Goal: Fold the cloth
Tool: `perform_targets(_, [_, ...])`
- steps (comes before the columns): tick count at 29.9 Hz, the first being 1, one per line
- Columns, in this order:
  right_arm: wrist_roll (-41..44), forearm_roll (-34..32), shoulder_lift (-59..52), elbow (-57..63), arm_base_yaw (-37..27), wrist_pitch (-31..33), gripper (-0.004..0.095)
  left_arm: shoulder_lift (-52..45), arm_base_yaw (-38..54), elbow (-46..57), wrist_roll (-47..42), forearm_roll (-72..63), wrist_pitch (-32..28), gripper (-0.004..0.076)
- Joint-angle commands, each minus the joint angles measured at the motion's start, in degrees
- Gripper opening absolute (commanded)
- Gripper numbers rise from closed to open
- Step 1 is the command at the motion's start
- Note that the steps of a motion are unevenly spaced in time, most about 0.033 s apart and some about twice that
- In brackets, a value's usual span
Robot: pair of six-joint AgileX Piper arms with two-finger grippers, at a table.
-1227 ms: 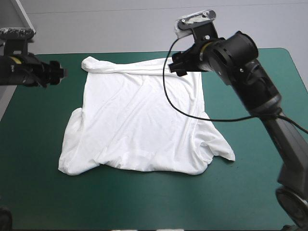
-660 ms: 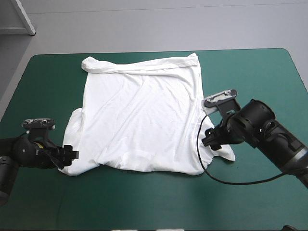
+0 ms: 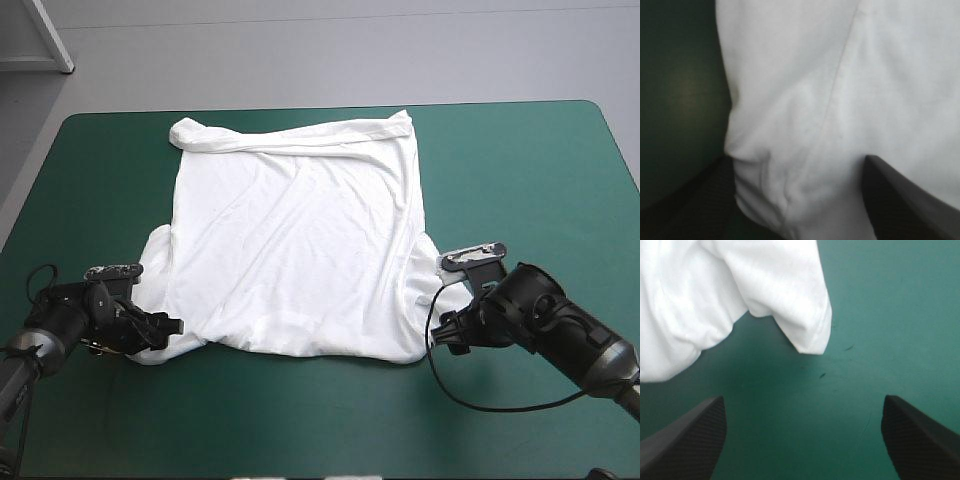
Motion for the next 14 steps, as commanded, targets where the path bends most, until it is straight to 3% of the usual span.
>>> perform_targets(1, [0.4,-1.75,-1.43,-1.23,-4.0,-4.7,0.0723,2.93,-0.09,0.37,-0.19,-3.41,-2.45,0.0384])
perform_targets(7, [-7.69,6.81,0.68,-1.23,-15.23,-10.04,0.0661,2.93,-0.09,0.48,2.55,-5.42,-2.19,-0.0013])
perform_targets(14, [-12.63,15.04,7.65,-1.23,-17.89,-16.26,0.0659,2.93,-0.09,0.48,2.83,-5.42,-0.83,-0.001])
